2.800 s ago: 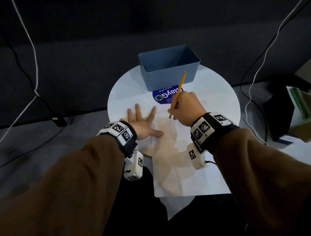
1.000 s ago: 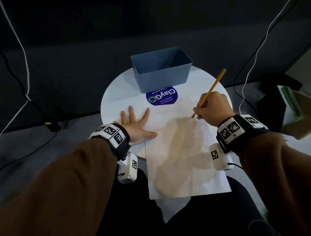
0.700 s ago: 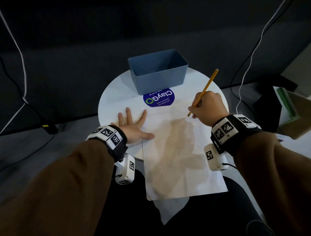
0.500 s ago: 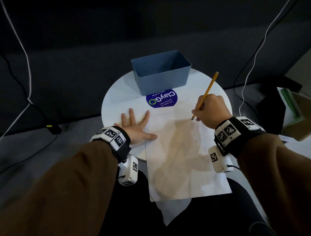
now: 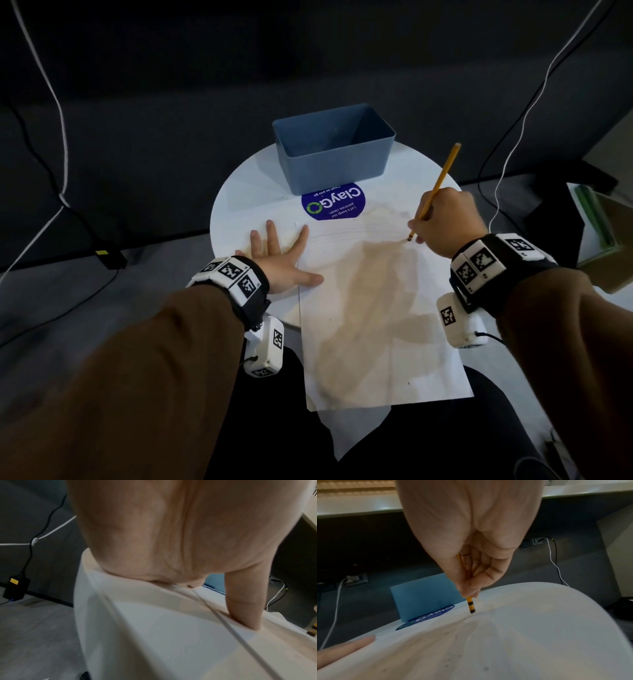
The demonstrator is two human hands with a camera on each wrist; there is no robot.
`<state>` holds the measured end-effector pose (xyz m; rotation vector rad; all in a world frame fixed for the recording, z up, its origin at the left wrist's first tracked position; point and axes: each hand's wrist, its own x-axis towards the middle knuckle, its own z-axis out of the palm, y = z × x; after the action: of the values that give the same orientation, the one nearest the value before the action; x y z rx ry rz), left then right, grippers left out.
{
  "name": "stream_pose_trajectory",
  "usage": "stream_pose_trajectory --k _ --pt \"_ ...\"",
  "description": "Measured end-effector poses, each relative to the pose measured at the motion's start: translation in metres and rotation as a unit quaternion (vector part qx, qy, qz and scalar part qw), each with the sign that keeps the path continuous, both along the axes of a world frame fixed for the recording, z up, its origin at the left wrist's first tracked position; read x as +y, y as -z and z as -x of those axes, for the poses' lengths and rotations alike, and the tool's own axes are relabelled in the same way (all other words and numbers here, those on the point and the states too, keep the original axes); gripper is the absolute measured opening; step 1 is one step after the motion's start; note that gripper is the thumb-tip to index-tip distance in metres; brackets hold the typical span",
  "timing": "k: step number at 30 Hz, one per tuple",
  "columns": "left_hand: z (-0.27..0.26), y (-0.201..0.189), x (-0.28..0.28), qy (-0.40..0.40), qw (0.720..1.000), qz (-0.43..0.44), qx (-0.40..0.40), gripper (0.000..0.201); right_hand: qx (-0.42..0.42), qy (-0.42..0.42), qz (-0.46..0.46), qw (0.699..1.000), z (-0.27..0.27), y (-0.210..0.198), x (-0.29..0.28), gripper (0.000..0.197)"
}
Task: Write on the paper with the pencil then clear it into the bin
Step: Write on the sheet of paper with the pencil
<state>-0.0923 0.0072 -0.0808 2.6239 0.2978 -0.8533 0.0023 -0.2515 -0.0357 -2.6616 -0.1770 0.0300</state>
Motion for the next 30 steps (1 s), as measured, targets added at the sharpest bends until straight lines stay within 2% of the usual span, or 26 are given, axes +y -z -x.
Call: stream_pose_trajectory --k 6,12,17,23,26,30 --pt "0.001 -0.001 0.000 -0.002 1.000 0.002 0.002 0.102 0.012 -0.041 -0.013 0.999 0.004 0.008 0.024 0.015" --pt "0.001 -0.003 -0.001 -0.001 1.000 0.004 0.003 0.100 -0.001 0.003 -0.002 1.000 -0.003 0.002 0.008 0.014" --pt "0.001 -0.002 -0.001 -0.004 1.000 0.008 0.006 0.101 0.013 -0.047 -0.020 0.999 0.003 0.008 0.027 0.017" --pt "0.001 -0.003 0.000 -0.003 1.000 0.005 0.003 0.102 -0.014 0.008 -0.020 1.000 -0.001 0.000 0.010 0.015" --pt "0.001 -0.003 0.000 -0.001 1.000 0.007 0.006 0.107 -0.018 -0.023 -0.050 0.998 0.005 -0.004 0.022 0.018" --pt "0.001 -0.004 -0.001 -0.001 1.000 0.003 0.002 0.108 0.006 -0.107 -0.078 0.991 0.016 -0.001 0.068 0.019"
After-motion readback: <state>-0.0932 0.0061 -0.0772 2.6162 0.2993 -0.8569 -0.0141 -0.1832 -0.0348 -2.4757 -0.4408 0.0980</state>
